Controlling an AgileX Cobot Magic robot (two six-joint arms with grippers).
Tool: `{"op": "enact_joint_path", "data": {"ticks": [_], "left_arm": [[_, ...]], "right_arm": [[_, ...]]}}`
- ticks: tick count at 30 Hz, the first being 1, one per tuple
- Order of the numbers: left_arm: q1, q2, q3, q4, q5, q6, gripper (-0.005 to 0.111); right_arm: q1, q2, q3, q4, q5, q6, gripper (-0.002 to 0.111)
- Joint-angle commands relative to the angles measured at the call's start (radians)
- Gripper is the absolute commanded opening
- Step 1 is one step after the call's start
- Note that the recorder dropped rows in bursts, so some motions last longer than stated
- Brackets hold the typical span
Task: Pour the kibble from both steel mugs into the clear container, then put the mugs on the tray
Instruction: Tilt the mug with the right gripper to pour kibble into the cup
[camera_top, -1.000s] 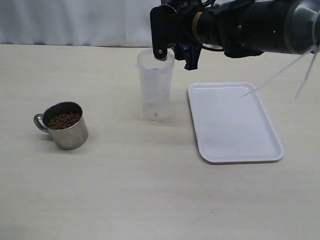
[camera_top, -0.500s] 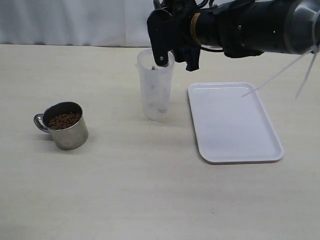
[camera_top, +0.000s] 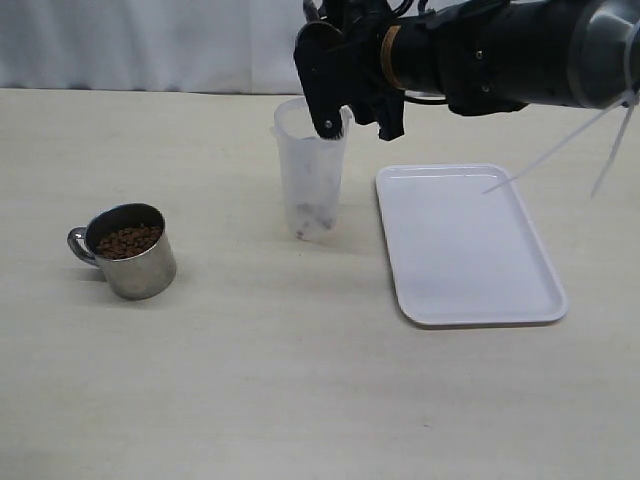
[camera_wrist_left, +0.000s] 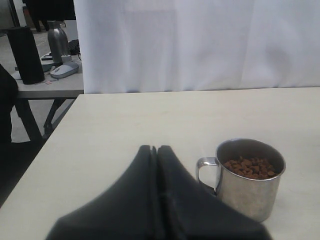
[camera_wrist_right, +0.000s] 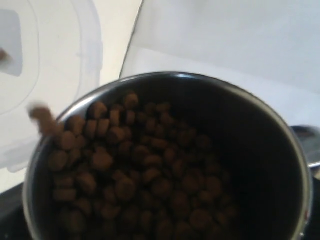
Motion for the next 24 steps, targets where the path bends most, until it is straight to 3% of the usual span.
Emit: {"op": "enact_joint_path", "data": {"ticks": [1,24], "left_arm": [[-0.002,-0.002,0.003,-0.003,-0.011,-0.002,0.0],[-0.002,-0.002,0.003,-0.003,-0.007,-0.002,0.0]], "right_arm": [[0.001,-0.008,-0.012,-0.009,0.0,-0.022,0.005],[0.001,-0.008,-0.012,-0.009,-0.007,-0.066,0.005]]}}
